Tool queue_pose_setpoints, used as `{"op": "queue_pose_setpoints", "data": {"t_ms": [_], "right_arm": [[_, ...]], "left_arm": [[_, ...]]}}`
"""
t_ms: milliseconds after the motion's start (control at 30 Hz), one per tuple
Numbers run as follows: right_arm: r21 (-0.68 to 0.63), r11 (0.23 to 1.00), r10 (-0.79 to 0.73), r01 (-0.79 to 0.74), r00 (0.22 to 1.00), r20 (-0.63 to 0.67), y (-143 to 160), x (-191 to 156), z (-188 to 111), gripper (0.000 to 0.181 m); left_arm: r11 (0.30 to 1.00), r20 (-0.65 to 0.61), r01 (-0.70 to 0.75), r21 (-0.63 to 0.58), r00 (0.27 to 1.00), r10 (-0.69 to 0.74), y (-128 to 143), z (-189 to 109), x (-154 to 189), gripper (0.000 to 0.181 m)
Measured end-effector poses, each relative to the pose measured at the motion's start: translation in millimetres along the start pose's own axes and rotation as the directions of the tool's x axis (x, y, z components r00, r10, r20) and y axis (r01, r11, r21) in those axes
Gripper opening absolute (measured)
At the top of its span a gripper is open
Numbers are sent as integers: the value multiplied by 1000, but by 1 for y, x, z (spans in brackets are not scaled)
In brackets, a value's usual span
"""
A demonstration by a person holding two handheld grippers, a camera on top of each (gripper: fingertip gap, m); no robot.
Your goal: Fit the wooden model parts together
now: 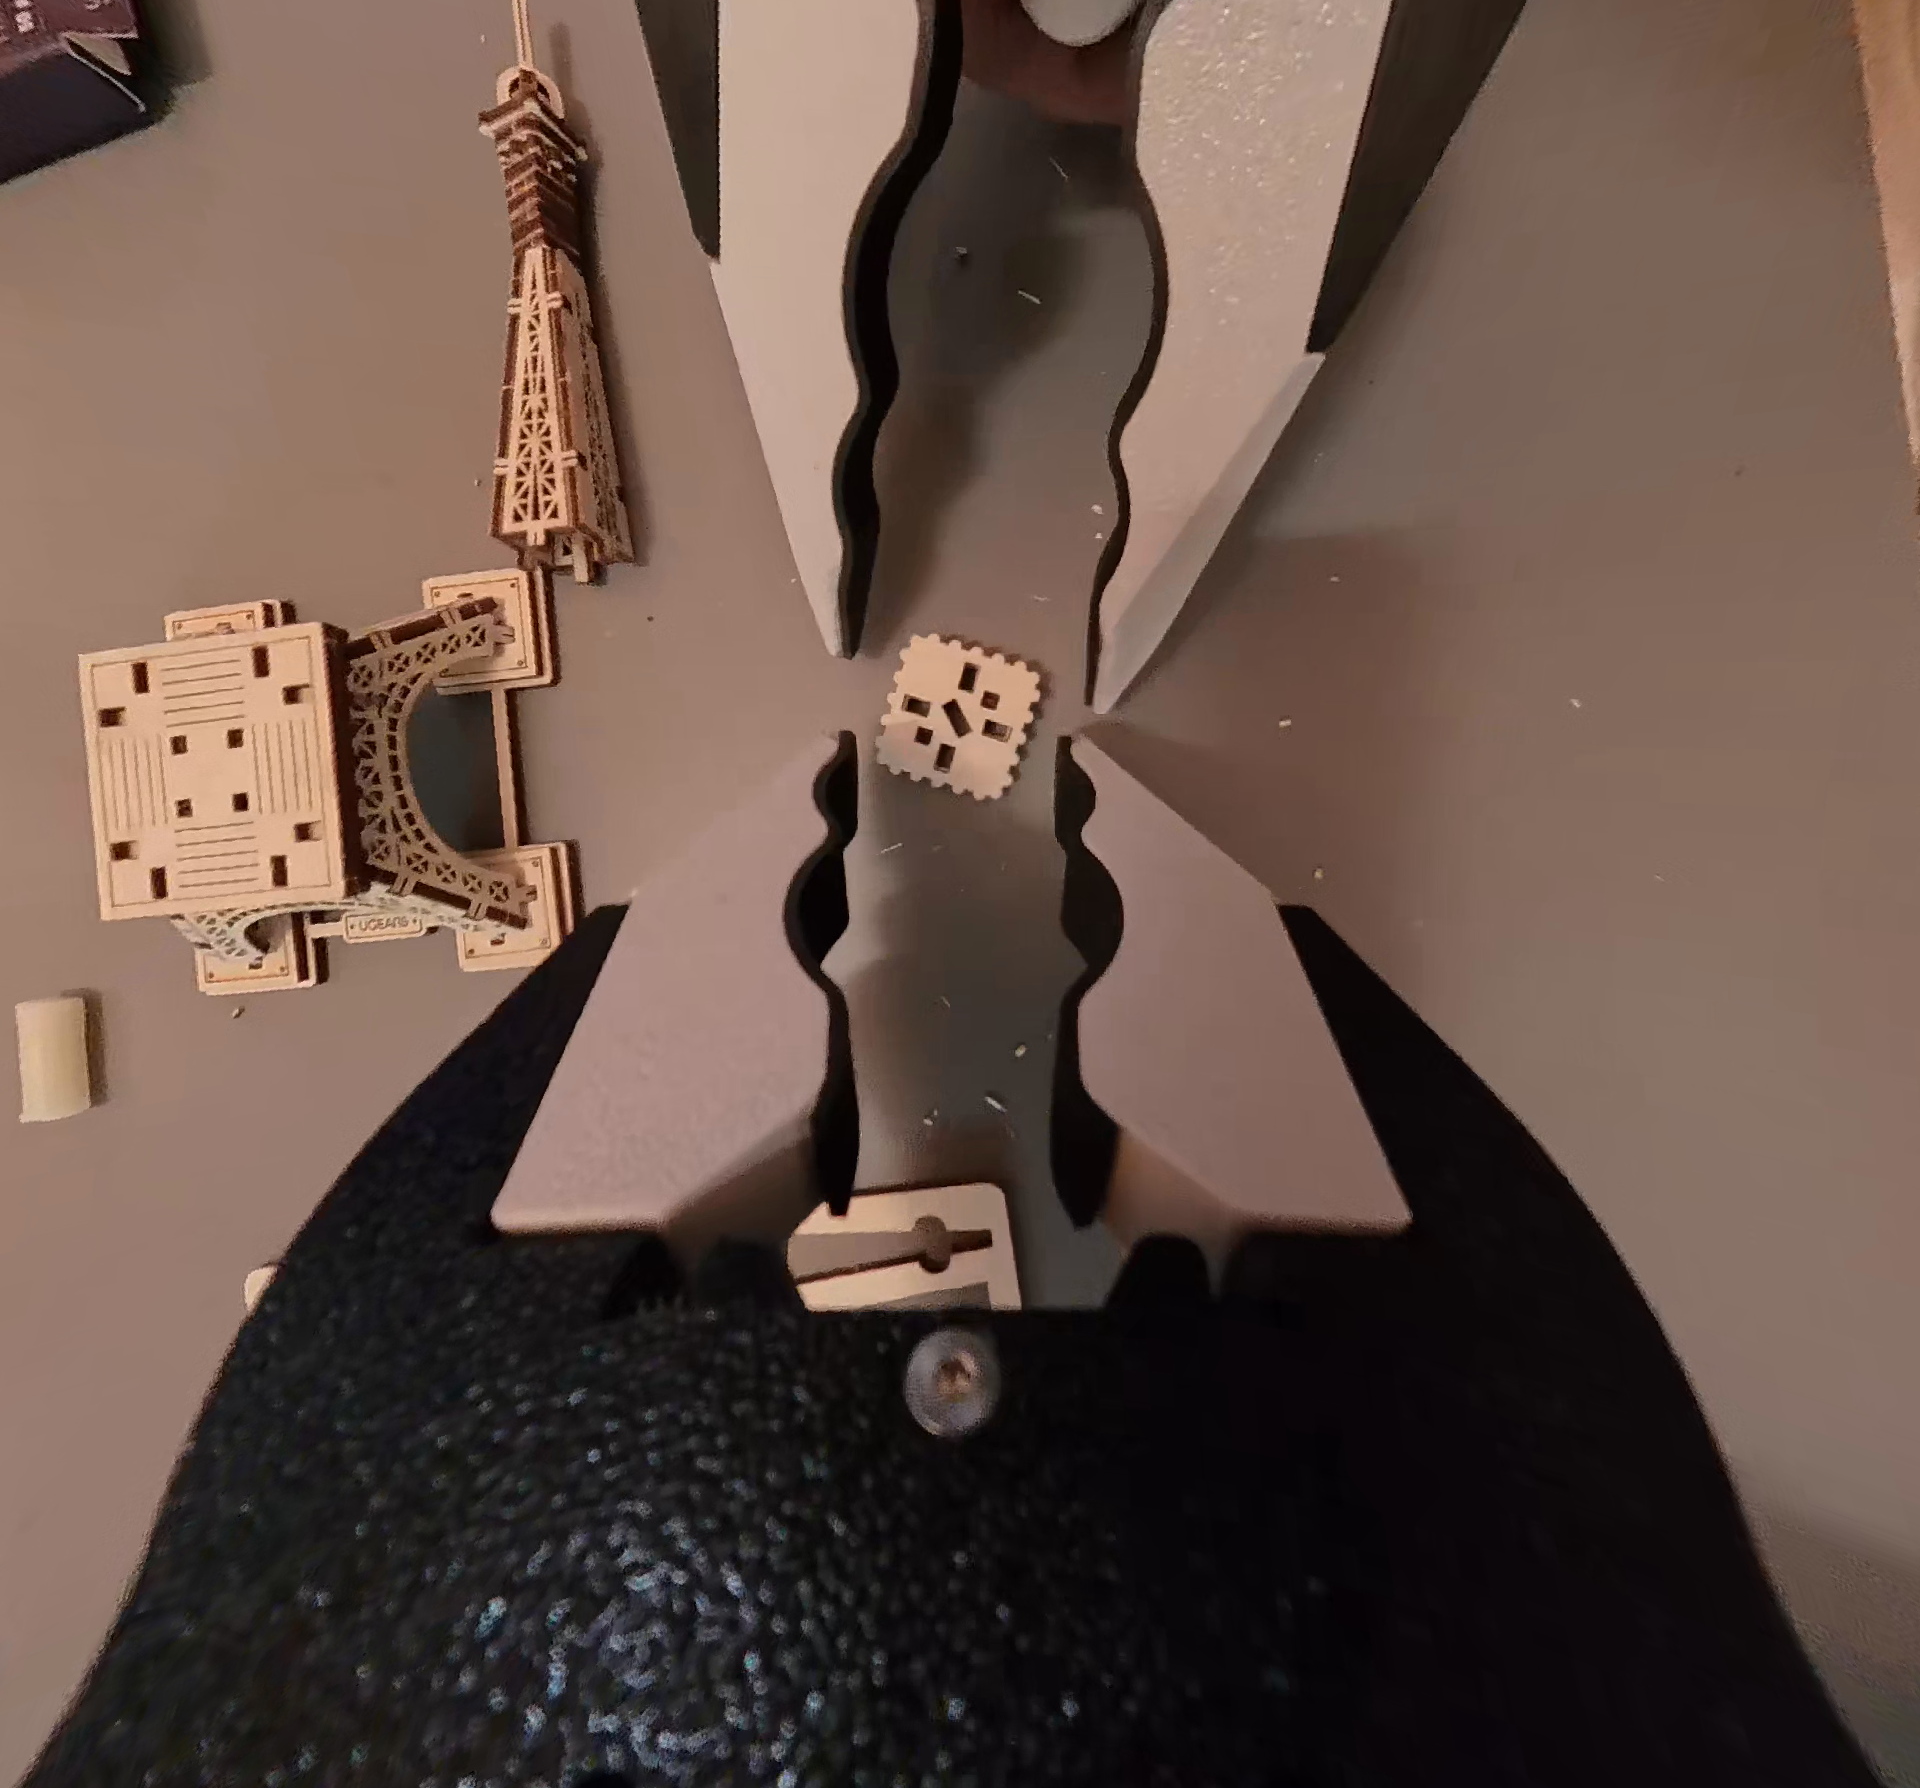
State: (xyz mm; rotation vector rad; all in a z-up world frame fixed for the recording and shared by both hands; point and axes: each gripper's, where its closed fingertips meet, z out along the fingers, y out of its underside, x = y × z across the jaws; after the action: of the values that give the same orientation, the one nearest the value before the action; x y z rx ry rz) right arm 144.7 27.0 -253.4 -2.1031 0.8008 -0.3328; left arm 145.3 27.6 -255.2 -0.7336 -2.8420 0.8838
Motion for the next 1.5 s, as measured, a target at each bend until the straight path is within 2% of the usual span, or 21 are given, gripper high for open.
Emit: {"op": "queue_pose_setpoints", "data": {"t_ms": [167,367,600,833,900,1200,1300,1500], "right_arm": [[-10,999,-47,46,999,-26,0,1,3,37],[-18,997,-78,77,997,-28,1,-1,3,27],[-35,994,-106,105,994,-33,3,-3,3,26],[-40,989,-143,141,989,-40,5,-3,3,27],[-41,985,-167,166,985,-47,5,-3,3,27],[-38,976,-218,216,974,-59,4,-4,3,26],[-37,973,-232,230,971,-66,4,-4,3,26],[-36,971,-238,236,969,-67,4,-4,3,26]], "left_arm": [[1000,-44,-22,22,999,23,1,5,2,35],[999,-33,-46,21,998,47,3,7,0,28],[998,-30,-40,50,999,42,2,4,1,29],[986,-66,19,163,998,-9,-9,-3,5,33],[986,-71,24,163,997,-12,-8,1,6,33],[985,-51,30,169,998,-21,-6,3,6,24],[973,-25,71,218,997,-67,-11,-1,1,13],[975,4,58,212,998,-60,-8,3,1,5]]}}
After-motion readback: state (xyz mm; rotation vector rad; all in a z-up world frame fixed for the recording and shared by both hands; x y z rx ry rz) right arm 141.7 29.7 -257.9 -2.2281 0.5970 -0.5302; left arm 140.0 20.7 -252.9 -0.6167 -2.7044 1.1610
